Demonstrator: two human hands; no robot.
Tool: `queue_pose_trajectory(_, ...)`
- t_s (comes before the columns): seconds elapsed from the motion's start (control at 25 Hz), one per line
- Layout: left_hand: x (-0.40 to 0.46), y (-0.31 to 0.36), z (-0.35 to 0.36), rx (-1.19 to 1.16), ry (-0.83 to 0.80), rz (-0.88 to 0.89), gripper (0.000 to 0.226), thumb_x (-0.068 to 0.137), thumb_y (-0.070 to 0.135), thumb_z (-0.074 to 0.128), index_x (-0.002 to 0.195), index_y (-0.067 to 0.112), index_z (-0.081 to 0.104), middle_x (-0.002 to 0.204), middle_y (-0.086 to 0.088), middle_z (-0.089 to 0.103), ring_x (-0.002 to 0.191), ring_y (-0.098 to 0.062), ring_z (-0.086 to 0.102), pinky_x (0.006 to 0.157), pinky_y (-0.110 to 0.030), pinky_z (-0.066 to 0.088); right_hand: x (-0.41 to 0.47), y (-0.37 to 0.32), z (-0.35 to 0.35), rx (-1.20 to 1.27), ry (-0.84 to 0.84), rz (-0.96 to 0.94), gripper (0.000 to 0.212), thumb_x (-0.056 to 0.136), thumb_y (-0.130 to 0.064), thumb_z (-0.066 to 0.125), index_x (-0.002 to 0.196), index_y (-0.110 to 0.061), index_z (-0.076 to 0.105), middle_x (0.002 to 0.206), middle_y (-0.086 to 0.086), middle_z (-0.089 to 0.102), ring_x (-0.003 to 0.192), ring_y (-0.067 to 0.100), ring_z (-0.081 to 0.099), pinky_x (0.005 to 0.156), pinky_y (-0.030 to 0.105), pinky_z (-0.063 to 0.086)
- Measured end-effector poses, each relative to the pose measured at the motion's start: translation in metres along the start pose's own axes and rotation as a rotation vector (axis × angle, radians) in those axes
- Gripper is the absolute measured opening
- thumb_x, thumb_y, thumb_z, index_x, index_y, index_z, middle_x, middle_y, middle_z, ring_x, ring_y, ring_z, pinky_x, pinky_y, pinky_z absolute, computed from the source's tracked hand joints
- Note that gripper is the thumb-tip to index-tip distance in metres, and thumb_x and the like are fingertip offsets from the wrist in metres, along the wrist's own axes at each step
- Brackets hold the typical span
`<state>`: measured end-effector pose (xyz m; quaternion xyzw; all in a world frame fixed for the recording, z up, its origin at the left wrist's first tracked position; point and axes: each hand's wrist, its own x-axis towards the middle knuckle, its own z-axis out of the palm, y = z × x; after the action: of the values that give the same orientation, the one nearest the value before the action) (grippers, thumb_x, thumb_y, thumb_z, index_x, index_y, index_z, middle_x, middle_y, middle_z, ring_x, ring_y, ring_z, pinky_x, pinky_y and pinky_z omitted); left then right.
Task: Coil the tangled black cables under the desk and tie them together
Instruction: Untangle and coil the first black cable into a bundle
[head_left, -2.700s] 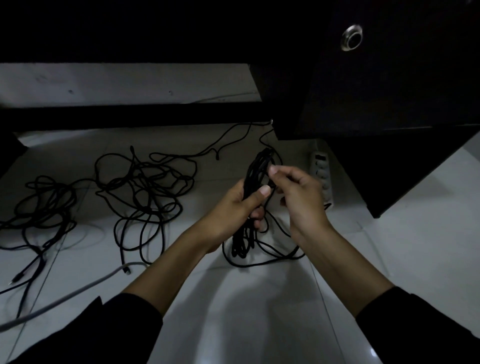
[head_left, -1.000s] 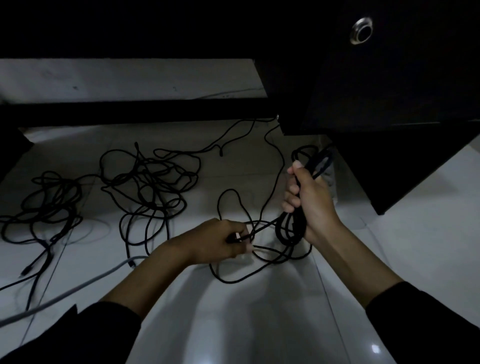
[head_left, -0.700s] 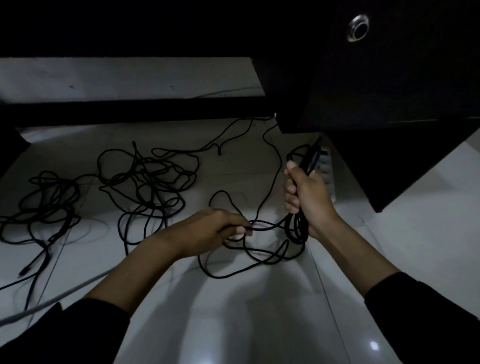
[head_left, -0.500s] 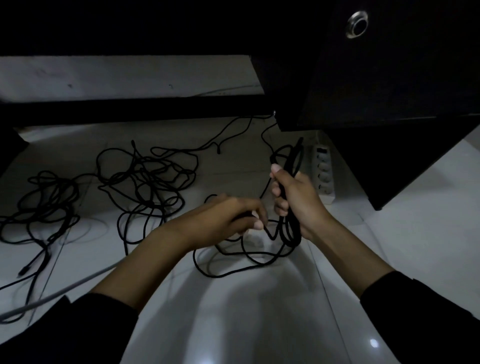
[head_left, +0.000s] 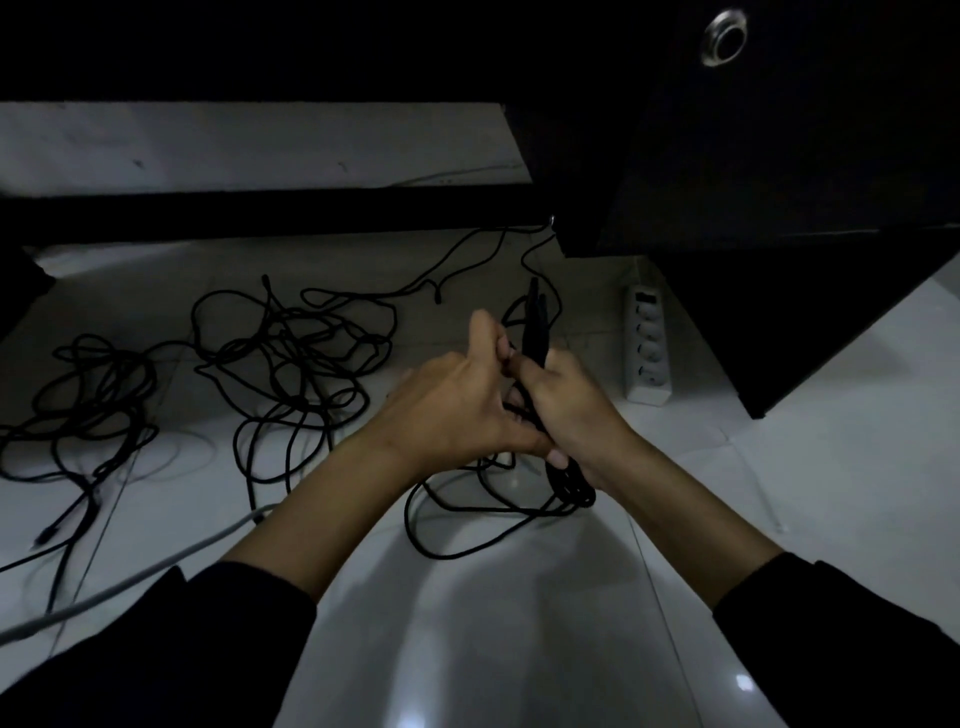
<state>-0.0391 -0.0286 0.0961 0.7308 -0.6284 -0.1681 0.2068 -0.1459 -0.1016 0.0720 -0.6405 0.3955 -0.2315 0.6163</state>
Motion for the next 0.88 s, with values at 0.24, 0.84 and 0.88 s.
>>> queue_pose_trajectory(0.24, 0.007, -0.035, -0.015, -0.168, -0.162, -0.038, 0.030, 0.084, 0.041, 0.068, 0.091, 0.015, 0.056, 0.064, 0.005, 0.050, 0.056, -0.007, 0.046, 0.058, -0.025, 0.038, -0.004, -0.002, -0.023, 0.056, -0.006, 0.078, 0.029, 0.096, -0.041, 0.054, 0.084, -0.014, 0.054, 0.048, -0.006, 0.037, 0.037, 0.008, 0.030, 0.039, 0.019, 0.024)
queue_pose_trajectory(0.84, 0.022, -0.005, -0.018, -1.681, 0.041, -0.405, 0.017, 0.093, 0.002, 0.030, 0.084, 0.014, 0.037, 0.064, -0.001, 0.034, 0.051, -0.010, 0.033, 0.040, -0.017, 0.029, -0.013, 0.006, -0.003, -0.022, -0.035, -0.254, 0.021, 0.097, -0.025, 0.049, 0.084, -0.011, 0.057, 0.054, -0.008, 0.061, 0.038, -0.003, 0.050, 0.043, 0.008, 0.036)
queue_pose_trajectory(0.88, 0.023, -0.004, -0.017, -1.680, 0.039, -0.407, 0.019, 0.093, 0.003, 0.030, 0.081, 0.015, 0.036, 0.063, -0.001, 0.034, 0.052, -0.010, 0.032, 0.040, -0.017, 0.029, -0.014, 0.005, -0.002, -0.016, -0.035, -0.253, 0.024, 0.096, -0.029, 0.050, 0.087, -0.008, 0.059, 0.056, 0.002, 0.062, 0.037, -0.002, 0.049, 0.043, 0.009, 0.036)
